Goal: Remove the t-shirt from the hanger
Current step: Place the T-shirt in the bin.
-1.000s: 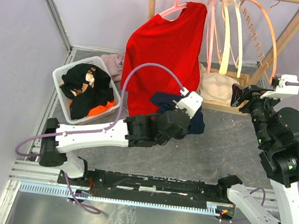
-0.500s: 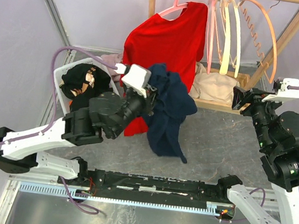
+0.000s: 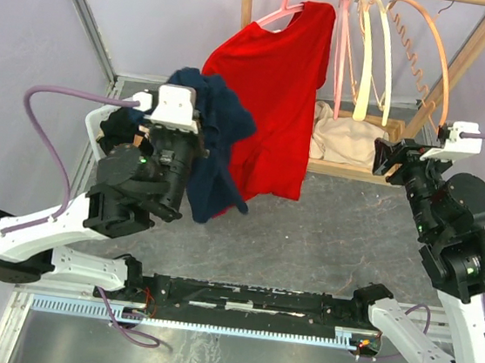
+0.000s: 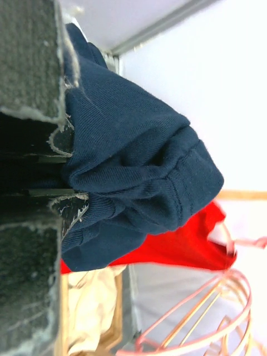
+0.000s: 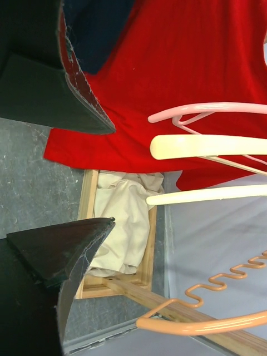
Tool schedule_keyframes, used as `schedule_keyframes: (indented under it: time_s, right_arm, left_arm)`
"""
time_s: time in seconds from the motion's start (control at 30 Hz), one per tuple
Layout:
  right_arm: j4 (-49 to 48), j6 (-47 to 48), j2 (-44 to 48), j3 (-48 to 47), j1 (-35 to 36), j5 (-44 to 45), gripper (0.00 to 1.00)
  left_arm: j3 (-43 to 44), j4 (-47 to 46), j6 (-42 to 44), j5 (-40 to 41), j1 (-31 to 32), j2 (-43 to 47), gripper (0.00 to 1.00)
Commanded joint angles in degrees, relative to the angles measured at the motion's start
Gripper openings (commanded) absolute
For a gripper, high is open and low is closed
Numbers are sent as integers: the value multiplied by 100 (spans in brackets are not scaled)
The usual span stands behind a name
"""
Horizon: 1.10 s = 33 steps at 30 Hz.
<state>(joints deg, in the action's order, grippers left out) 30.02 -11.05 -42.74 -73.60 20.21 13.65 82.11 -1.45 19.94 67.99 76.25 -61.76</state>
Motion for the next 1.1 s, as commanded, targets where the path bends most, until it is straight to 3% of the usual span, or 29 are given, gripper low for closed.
schedule_keyframes:
  time_s: [0.0,0.07,0.2,0.37,0.5,0.8,0.93,1.07]
  right_arm:
    - [-276,-76,-103,18,7,-130,69]
    - [-320,-102,-136,15,10,-179,69]
    - [-427,-147,-226,-5,3,-301,70]
    - [-513,-169,-348,19,9,-411,70]
    - [-536,-152,-416,-4,1,-433,69]
    - [-560,-136,-463,4,5,-433,69]
    - [-552,-117,-454,22,14,-407,70]
    - [-529,-121,-462,19,10,-407,70]
  left_arm:
    - [104,-1958,1995,934,-45,236,3]
    - [128,-2260,2354,1005,-164,274,3]
    - [328,-1880,2271,1050,-599,273,3]
    - [808,-622,1379,949,-1502,-123,3]
    - [1466,875,166,284,-2558,-392,3]
    - [3027,2117,-396,-583,-4245,-1299,3]
    - [2995,2664,-885,-1125,-4908,-1508,3]
    - [2152,2793,-1619,-1595,-5544,-1341,3]
